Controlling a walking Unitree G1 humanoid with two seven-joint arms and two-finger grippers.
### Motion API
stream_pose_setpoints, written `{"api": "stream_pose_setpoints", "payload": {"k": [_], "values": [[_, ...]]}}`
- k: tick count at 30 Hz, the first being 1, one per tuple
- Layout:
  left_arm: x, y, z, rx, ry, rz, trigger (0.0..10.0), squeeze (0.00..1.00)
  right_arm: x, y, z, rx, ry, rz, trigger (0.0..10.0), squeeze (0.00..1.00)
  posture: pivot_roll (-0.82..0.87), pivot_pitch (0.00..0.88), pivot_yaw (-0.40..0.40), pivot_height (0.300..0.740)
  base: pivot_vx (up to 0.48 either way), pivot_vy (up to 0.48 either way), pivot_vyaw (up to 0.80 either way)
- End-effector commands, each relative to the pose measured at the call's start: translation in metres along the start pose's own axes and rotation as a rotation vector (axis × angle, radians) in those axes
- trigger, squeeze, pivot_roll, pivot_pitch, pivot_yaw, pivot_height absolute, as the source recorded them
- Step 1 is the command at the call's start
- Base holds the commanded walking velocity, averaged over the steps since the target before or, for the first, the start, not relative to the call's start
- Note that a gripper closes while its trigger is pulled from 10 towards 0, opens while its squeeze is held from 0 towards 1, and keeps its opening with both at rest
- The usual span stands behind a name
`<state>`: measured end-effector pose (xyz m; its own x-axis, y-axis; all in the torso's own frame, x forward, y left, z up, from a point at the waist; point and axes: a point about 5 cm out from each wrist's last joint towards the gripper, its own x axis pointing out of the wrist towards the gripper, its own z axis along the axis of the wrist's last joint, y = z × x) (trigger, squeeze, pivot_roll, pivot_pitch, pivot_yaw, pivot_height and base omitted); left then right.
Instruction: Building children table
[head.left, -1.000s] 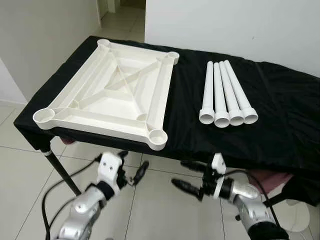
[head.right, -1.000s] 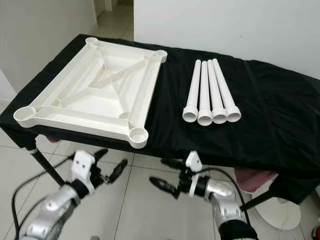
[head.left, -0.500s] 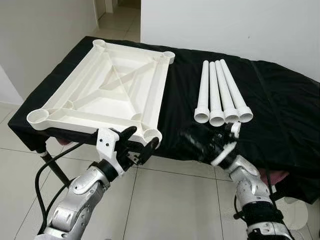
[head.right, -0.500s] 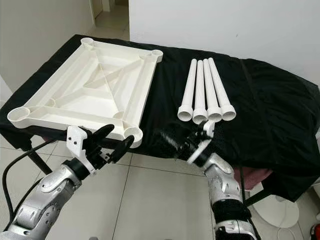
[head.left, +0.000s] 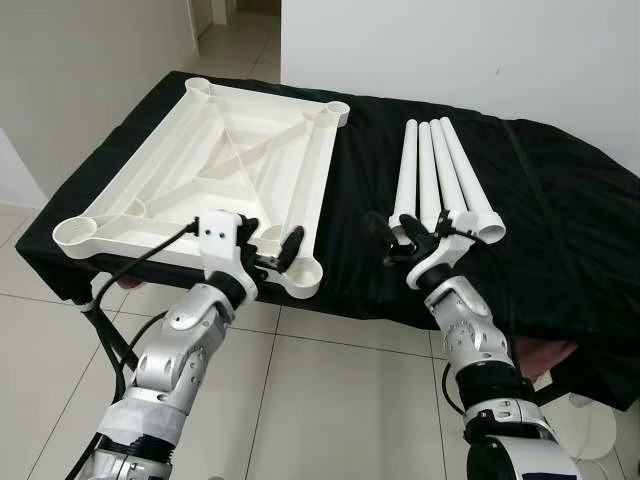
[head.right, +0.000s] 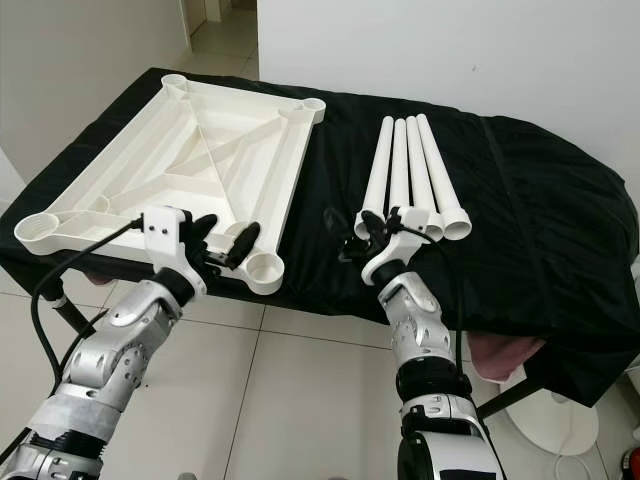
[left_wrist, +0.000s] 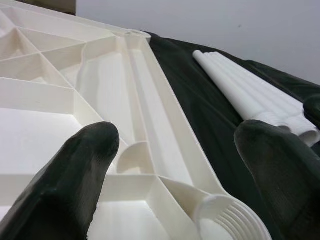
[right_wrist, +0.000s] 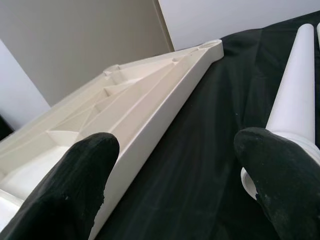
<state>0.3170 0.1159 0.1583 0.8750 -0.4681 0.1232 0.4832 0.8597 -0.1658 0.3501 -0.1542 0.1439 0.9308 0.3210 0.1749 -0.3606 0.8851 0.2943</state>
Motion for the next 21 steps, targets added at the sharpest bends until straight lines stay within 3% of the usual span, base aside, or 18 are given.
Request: {"api": "stream_pose_setpoints", "payload": {"k": [1, 3, 4, 5, 7, 15, 18, 19, 21], "values": [[0.006, 0.002, 0.004, 0.033, -0.02, 0.005, 10.0, 0.0, 0.004, 0.002, 0.004, -0.088, 0.008, -0.012, 10.0, 0.0, -0.01, 0.0, -0.049, 0.74, 0.0, 0.0, 0.0], [0.006, 0.002, 0.004, 0.033, -0.02, 0.005, 10.0, 0.0, 0.004, 0.002, 0.004, -0.088, 0.008, -0.012, 10.0, 0.0, -0.01, 0.0, -0.049, 0.74, 0.0, 0.0, 0.0], [0.01, 0.005, 0.008, 0.056, -0.032, 0.018, 10.0, 0.0, 0.005, 0.005, 0.009, -0.181, -0.017, -0.017, 10.0, 0.0, -0.02, 0.0, -0.041, 0.74, 0.0, 0.0, 0.0], [0.01, 0.005, 0.008, 0.056, -0.032, 0.018, 10.0, 0.0, 0.005, 0.005, 0.009, -0.181, -0.017, -0.017, 10.0, 0.0, -0.02, 0.0, -0.041, 0.74, 0.0, 0.0, 0.0], [0.013, 0.009, 0.012, 0.08, -0.049, 0.046, 10.0, 0.0, 0.004, 0.009, 0.016, -0.27, -0.084, -0.039, 10.0, 0.0, -0.03, 0.0, -0.029, 0.74, 0.0, 0.0, 0.0], [0.008, 0.011, 0.016, 0.123, -0.062, 0.098, 10.0, 0.0, -0.006, 0.01, 0.018, -0.313, -0.156, -0.116, 10.0, 0.0, -0.02, 0.0, -0.023, 0.74, 0.0, 0.0, 0.0], [-0.002, 0.012, 0.014, 0.132, -0.068, 0.141, 10.0, 0.0, -0.02, 0.01, 0.018, -0.337, -0.204, -0.166, 10.0, 0.0, -0.02, 0.0, -0.021, 0.74, 0.0, 0.0, 0.0], [-0.009, 0.013, 0.01, 0.128, -0.068, 0.167, 10.0, 0.0, -0.028, 0.01, 0.017, -0.328, -0.23, -0.161, 10.0, 0.09, -0.02, 0.0, -0.024, 0.74, 0.0, 0.0, 0.0], [-0.009, 0.013, 0.01, 0.128, -0.068, 0.167, 10.0, 0.0, -0.028, 0.01, 0.017, -0.328, -0.23, -0.161, 10.0, 0.09, -0.02, 0.0, -0.024, 0.74, 0.0, 0.0, 0.0]]}}
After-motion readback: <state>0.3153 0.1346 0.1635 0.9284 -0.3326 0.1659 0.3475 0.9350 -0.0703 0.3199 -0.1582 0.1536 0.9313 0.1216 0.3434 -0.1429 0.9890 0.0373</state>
